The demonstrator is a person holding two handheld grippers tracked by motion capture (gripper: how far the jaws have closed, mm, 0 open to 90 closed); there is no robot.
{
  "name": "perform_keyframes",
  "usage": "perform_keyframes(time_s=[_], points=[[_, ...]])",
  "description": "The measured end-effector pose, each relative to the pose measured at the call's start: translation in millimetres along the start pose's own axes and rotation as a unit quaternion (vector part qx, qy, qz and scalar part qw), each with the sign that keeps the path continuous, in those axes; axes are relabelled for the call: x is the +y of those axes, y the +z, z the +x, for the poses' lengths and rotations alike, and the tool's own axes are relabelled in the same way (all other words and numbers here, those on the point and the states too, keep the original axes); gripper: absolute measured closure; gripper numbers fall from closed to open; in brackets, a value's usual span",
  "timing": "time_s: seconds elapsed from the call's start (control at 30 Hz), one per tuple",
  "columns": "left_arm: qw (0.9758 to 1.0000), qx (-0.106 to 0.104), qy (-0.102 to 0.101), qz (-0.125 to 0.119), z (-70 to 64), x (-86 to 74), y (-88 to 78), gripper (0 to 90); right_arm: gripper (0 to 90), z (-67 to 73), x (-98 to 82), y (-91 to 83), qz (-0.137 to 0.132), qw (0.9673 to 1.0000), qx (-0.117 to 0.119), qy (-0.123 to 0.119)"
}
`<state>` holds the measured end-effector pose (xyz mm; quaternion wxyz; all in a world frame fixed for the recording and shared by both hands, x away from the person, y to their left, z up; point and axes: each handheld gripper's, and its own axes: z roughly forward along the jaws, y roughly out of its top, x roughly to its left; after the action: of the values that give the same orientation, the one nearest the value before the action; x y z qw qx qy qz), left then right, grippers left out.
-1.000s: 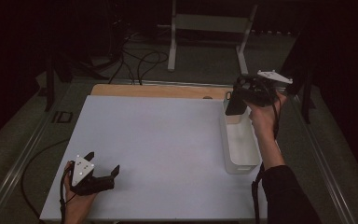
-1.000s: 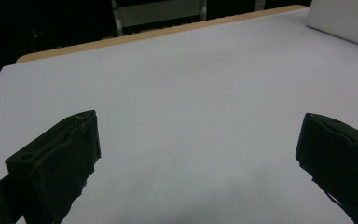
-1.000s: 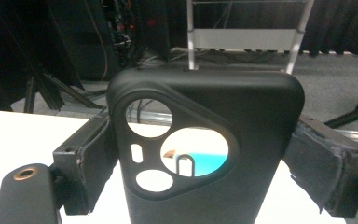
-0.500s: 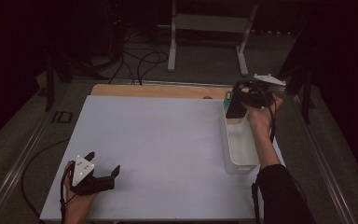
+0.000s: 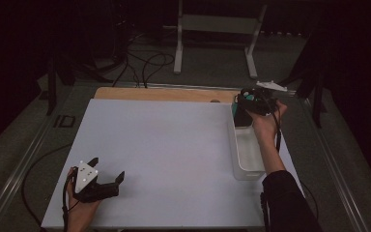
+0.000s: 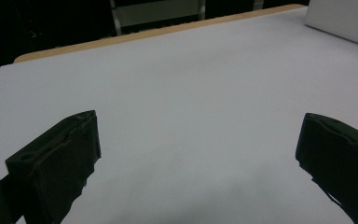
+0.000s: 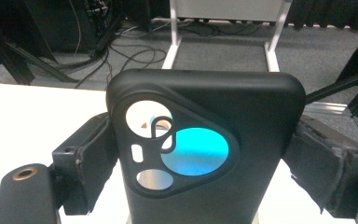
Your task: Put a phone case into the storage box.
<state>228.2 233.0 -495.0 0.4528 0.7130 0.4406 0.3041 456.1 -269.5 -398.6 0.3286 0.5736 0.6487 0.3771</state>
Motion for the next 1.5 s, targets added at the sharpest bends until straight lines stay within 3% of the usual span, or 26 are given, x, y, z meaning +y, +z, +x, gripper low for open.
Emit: perform_keyframes(time_s=[0.4,0.63,0.93,1.5], points=[[1.0000,0.000,-0.006,-0.003,1.8,-0.4,-1.2,0.5,13.4,8.9,-11.2,23.4,0.028,0.9993,-0.019,-0.018],[1.0000,-0.001,-0.005,-0.002,1.5,-0.5,-0.7,0.5,13.2,6.8,-16.0,33.3,0.038,0.9987,-0.034,-0.008],[1.0000,-0.002,-0.006,-0.002,2.0,-0.8,-1.2,0.5,12.9,6.7,-17.1,41.4,0.027,0.9986,-0.046,0.001],[1.0000,-0.003,-0.006,-0.002,2.1,-1.1,-1.4,0.5,7.3,4.2,-14.6,47.7,0.046,0.9985,-0.027,-0.003]])
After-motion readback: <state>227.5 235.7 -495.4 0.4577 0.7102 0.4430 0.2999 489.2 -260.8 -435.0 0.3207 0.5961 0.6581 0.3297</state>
